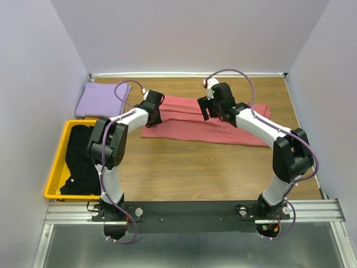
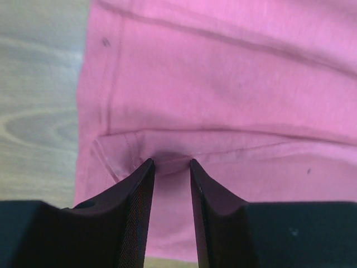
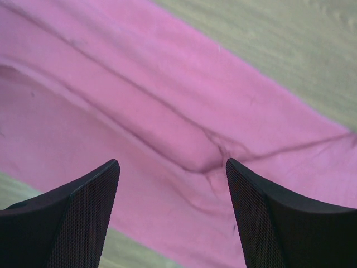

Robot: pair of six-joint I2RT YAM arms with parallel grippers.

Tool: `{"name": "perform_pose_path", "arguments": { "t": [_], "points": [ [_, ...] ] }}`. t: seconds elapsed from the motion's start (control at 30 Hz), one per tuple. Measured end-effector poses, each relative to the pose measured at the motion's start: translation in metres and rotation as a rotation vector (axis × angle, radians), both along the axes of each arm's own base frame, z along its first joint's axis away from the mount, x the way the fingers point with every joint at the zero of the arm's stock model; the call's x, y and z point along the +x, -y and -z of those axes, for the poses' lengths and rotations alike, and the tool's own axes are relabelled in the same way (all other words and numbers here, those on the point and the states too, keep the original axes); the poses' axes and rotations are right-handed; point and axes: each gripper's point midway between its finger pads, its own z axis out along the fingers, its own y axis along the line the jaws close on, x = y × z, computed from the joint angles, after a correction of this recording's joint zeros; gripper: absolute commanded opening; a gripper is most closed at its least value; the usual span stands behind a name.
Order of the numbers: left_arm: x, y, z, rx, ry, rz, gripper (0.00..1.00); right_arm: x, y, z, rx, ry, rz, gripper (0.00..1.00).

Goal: Fold and stack the t-shirts
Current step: Fold the tshirt

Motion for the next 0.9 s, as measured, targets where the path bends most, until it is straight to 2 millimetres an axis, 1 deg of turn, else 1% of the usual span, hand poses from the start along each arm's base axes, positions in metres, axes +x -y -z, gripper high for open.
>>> {"name": "perform_pose_path", "arguments": {
  "t": [0.07, 0.17, 0.23, 0.27, 0.3, 0.37, 0.47, 0.53, 0.63, 0.7, 0.77, 0.9],
  "points": [
    [0.011, -0.007, -0.005, 0.007, 0.019, -0.026, 0.47, -0.01, 0.009, 0.01, -0.005, -0.028, 0.016, 0.84],
    [0.029, -0.02, -0.014, 0.013, 0.05, -0.068, 0.54, -0.02, 0.017, 0.018, -0.008, -0.051, 0.029, 0.84],
    [0.039, -0.03, -0.025, 0.018, 0.085, -0.104, 0.6, -0.025, 0.02, 0.018, -0.002, -0.056, 0.037, 0.84],
    [0.041, -0.032, -0.028, 0.016, 0.096, -0.113, 0.62, -0.027, 0.022, 0.016, 0.004, -0.056, 0.041, 0.84],
    [0.042, -0.035, -0.032, 0.015, 0.105, -0.124, 0.68, -0.031, 0.023, 0.014, 0.016, -0.054, 0.049, 0.84],
    [0.036, -0.036, -0.036, 0.005, 0.116, -0.134, 0.73, -0.035, 0.024, 0.01, 0.032, -0.05, 0.057, 0.84],
    [0.011, -0.039, -0.036, -0.016, 0.104, -0.148, 0.83, -0.042, 0.023, 0.007, 0.072, -0.056, 0.065, 0.84],
    [-0.004, -0.038, -0.035, -0.045, 0.098, -0.156, 0.85, -0.048, 0.022, 0.012, 0.094, -0.078, 0.066, 0.83],
    [-0.02, -0.035, -0.03, -0.098, 0.087, -0.177, 0.85, -0.062, 0.02, 0.03, 0.122, -0.141, 0.065, 0.83],
    [-0.024, -0.032, -0.025, -0.134, 0.084, -0.195, 0.84, -0.071, 0.019, 0.041, 0.137, -0.18, 0.065, 0.83],
    [-0.024, -0.028, -0.023, -0.172, 0.087, -0.214, 0.84, -0.077, 0.018, 0.048, 0.148, -0.209, 0.063, 0.83],
    [-0.014, -0.02, -0.031, -0.239, 0.122, -0.238, 0.81, -0.083, 0.015, 0.053, 0.166, -0.236, 0.059, 0.83]
  ]
}}
